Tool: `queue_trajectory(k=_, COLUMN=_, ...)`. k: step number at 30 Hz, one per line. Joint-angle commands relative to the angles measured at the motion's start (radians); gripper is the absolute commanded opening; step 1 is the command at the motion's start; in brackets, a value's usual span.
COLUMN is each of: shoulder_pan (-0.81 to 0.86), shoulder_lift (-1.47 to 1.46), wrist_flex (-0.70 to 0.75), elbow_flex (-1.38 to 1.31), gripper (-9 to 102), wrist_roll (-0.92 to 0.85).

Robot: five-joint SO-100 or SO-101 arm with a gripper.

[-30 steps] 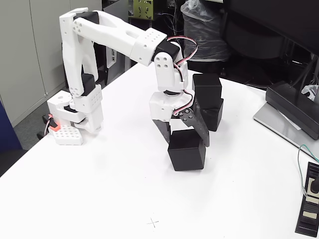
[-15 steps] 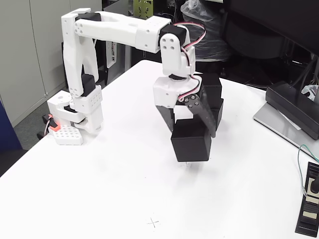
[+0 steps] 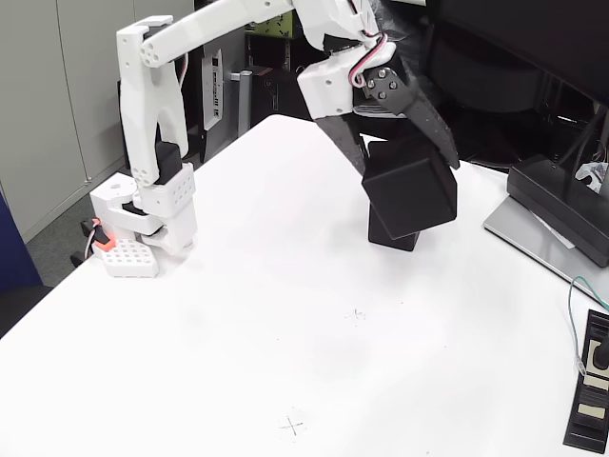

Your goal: Stack the 3 blocks

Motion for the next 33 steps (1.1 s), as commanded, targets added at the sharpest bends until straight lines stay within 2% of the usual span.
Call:
queue_trajectory(k=1, shoulder_pan=-0.006, shoulder_lift=0.055, wrist_flex=0.002, elbow_flex=-0.054, gripper=-1, wrist_roll=0.014)
queue_trajectory(k=12, shoulder_pan=-0.278, shoulder_lift=0.333, wrist_flex=0.002, elbow_flex=0.018, gripper=-1, wrist_roll=0.032)
queue_trajectory(k=26, shoulder_pan=-0.565, shoulder_lift=0.337, wrist_flex=0.002, elbow_flex=0.212, gripper=-1, wrist_roll=0.216)
queue_trajectory(k=33, shoulder_pan=-0.594, shoulder_lift=0.334, wrist_flex=0.002, elbow_flex=0.215, gripper=-1, wrist_roll=0.261)
